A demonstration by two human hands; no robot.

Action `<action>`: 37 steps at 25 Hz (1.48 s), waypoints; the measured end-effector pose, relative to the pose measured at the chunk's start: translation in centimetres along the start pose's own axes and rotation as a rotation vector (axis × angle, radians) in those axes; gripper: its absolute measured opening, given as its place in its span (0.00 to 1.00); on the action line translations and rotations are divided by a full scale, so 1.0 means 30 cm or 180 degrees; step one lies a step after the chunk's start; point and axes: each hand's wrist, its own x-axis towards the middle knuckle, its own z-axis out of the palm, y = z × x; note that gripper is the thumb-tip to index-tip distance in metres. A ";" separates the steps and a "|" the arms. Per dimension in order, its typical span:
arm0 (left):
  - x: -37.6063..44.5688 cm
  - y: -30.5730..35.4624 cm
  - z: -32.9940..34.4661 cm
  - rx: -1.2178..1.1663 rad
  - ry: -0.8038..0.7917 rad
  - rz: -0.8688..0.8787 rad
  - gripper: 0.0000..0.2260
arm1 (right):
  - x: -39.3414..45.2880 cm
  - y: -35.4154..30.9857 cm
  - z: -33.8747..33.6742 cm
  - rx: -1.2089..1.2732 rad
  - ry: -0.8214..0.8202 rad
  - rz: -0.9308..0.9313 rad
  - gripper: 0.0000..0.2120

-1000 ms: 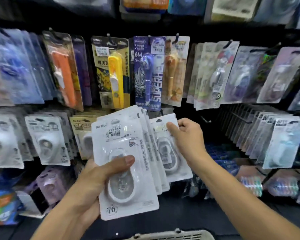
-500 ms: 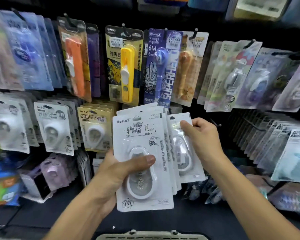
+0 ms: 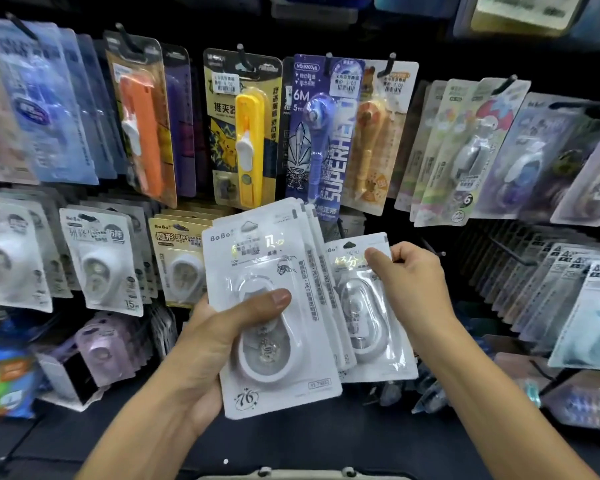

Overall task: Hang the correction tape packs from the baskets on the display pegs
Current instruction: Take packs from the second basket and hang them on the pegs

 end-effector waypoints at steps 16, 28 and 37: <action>-0.017 -0.047 0.029 0.0237 0.0480 -0.0028 0.33 | -0.297 -0.017 0.049 0.0224 -0.1293 -0.0409 0.38; -0.010 -0.046 -0.003 0.0389 0.0563 -0.0104 0.31 | -0.278 0.028 -0.024 0.1838 -0.0710 0.0844 0.16; 0.002 -0.028 -0.034 0.0275 0.1044 0.0547 0.32 | -0.302 0.109 -0.046 0.1263 -0.0329 0.0755 0.06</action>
